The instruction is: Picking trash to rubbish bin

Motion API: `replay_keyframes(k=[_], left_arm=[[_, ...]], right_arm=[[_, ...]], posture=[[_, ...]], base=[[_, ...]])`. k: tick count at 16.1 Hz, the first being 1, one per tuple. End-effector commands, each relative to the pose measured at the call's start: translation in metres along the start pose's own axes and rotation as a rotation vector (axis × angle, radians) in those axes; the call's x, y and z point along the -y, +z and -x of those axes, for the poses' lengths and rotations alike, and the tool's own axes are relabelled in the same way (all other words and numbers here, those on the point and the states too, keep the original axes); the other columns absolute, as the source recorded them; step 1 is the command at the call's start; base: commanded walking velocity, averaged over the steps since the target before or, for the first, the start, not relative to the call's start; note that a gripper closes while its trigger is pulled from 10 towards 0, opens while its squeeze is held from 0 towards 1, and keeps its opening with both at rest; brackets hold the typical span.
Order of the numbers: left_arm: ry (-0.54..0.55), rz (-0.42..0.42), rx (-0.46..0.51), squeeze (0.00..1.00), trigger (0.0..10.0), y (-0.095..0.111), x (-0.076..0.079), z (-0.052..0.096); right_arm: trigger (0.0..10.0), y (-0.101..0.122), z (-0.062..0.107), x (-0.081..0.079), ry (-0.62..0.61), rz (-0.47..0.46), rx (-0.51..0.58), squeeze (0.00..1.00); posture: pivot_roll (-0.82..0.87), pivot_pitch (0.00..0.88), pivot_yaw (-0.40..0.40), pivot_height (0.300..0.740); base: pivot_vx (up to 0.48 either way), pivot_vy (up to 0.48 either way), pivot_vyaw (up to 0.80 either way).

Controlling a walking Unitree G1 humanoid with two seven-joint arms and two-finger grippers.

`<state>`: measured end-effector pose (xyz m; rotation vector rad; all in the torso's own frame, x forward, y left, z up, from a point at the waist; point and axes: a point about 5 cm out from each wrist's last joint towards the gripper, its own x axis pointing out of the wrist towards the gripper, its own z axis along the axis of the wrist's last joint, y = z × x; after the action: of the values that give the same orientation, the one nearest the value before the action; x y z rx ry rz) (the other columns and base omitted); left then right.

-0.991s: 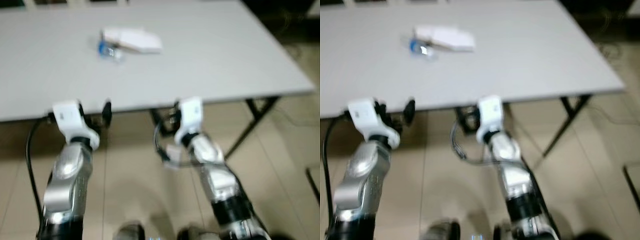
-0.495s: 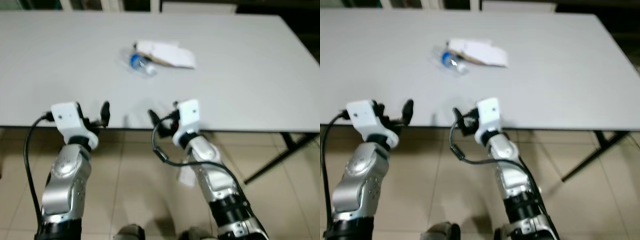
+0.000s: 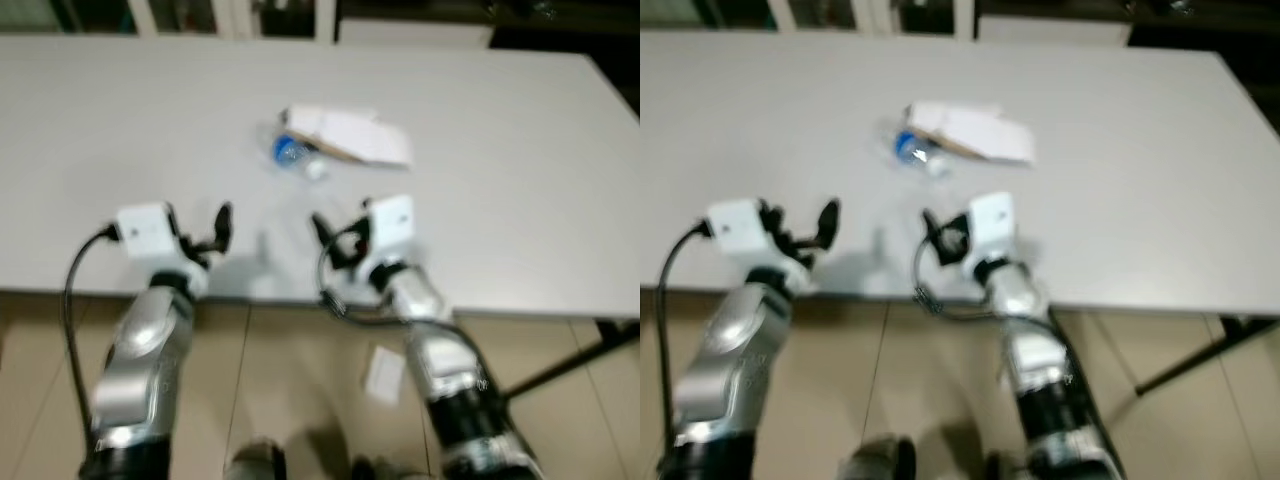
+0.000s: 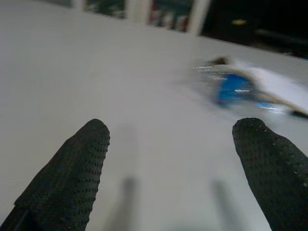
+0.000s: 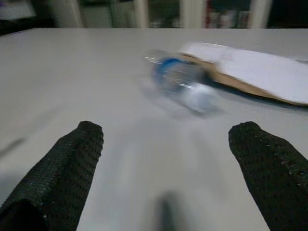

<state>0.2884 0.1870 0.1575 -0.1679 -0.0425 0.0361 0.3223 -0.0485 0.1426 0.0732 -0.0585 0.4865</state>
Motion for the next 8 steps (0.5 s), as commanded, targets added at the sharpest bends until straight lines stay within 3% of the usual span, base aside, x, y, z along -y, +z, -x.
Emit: replay_keyframes(k=[1, 8], left_arm=[[-0.011, 0.005, 0.000, 0.00, 10.0, 0.0006, 0.0045, 0.0008], [-0.010, 0.010, -0.013, 0.00, 10.0, -0.0017, 0.0050, 0.0015]], right_arm=[[10.0, 0.0020, 0.0005, 0.0035, -0.002, 0.002, 0.006, 0.00], [10.0, 0.0018, 0.0005, 0.0029, 0.001, 0.005, 0.005, 0.00]], posture=[[-0.01, 0.172, 0.009, 0.740], [-0.01, 0.176, 0.009, 0.740]], base=[[0.420, 0.000, 0.00], [0.418, 0.000, 0.00]])
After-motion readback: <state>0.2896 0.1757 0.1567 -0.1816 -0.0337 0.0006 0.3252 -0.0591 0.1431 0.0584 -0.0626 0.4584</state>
